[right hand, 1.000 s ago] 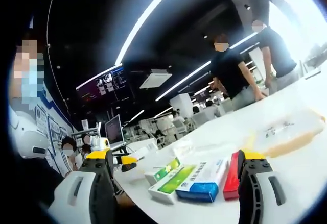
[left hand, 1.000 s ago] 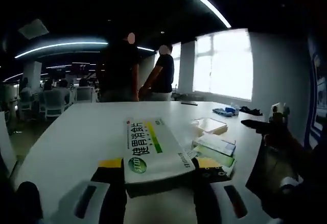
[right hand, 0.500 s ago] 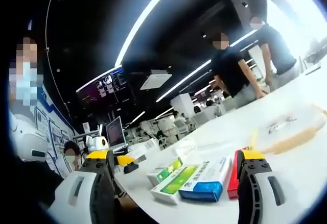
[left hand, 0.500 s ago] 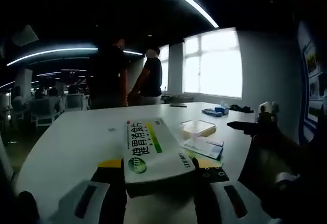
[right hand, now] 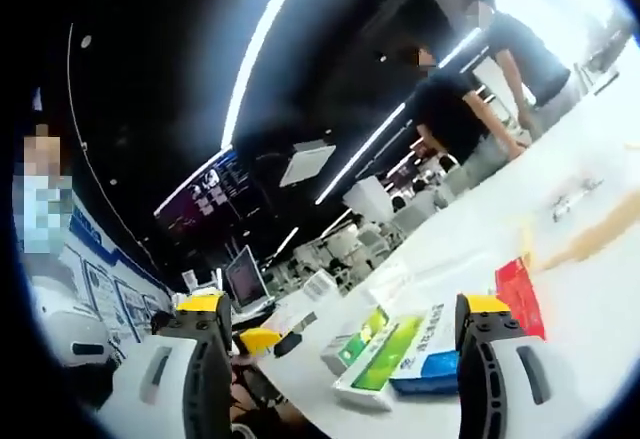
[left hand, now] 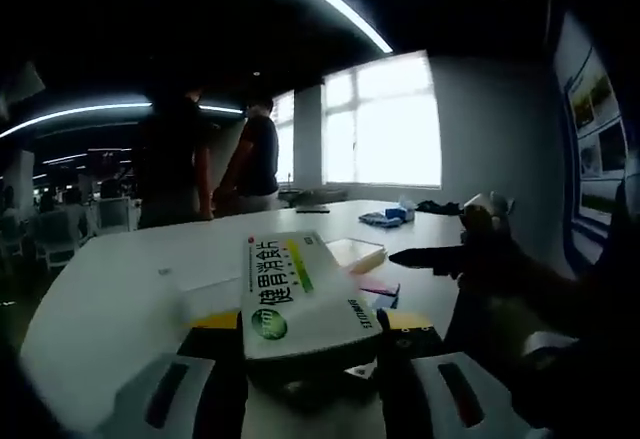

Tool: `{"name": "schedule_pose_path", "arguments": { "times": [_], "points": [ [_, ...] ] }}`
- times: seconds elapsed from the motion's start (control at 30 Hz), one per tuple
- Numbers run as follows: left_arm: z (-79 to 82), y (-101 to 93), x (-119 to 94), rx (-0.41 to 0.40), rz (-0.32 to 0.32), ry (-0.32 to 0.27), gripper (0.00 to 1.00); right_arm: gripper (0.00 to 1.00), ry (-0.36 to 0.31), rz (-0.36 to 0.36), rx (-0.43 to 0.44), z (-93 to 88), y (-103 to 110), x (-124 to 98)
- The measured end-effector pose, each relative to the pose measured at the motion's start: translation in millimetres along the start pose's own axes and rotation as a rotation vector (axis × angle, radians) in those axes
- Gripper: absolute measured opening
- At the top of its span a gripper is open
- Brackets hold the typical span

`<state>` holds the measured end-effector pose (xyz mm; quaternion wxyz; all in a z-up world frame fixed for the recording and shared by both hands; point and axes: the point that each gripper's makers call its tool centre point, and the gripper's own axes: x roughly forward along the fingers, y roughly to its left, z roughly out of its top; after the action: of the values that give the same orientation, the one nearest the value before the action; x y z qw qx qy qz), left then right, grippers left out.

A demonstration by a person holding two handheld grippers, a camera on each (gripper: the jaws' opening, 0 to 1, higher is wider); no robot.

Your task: Arrange the small medicine boxes into an aligned row inside the storage area until every box is upright, visible, and separated from the surrounding clutter.

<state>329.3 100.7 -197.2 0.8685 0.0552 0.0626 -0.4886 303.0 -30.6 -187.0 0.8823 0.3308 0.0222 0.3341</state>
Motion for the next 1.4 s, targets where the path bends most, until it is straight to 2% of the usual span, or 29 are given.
{"name": "schedule_pose_path", "arguments": {
  "times": [0.1, 0.17, 0.3, 0.47, 0.6, 0.73, 0.93, 1.2, 1.27, 1.4],
  "points": [
    [0.3, -8.1, 5.5, 0.014, -0.016, 0.004, 0.50, 0.83, 0.037, 0.019, 0.068, -9.5, 3.3, 10.6],
    [1.8, -12.3, 7.9, 0.018, -0.027, -0.002, 0.50, 0.82, 0.053, 0.027, 0.087, -13.7, 5.0, 15.5],
    [4.2, -19.6, 10.8, 0.024, -0.047, -0.007, 0.50, 0.72, 0.105, 0.027, 0.116, -24.3, 4.4, 23.4],
    [3.6, -28.7, 14.1, 0.037, -0.065, -0.006, 0.50, 0.68, 0.134, 0.040, 0.166, -31.4, 6.9, 31.2],
    [2.9, -33.6, 16.2, 0.047, -0.075, -0.002, 0.50, 0.59, 0.186, 0.060, 0.204, -41.4, 12.8, 34.3],
    [2.4, -38.8, 17.9, 0.058, -0.083, -0.003, 0.50, 0.57, 0.210, 0.080, 0.225, -49.1, 19.3, 40.7],
    [-1.6, -44.4, 20.2, 0.070, -0.093, 0.008, 0.50, 0.52, 0.209, 0.111, 0.285, -53.8, 34.0, 44.3],
    [-3.5, -47.8, 21.6, 0.080, -0.098, 0.010, 0.50, 0.28, 0.215, 0.139, 0.344, -52.9, 42.7, 44.8],
    [-3.2, -49.6, 21.9, 0.081, -0.104, 0.006, 0.50, 0.23, 0.220, 0.117, 0.349, -53.5, 39.8, 44.3],
    [-2.2, -50.7, 20.5, 0.086, -0.108, -0.001, 0.50, 0.23, 0.224, 0.123, 0.364, -53.4, 42.6, 43.8]
  ]
}}
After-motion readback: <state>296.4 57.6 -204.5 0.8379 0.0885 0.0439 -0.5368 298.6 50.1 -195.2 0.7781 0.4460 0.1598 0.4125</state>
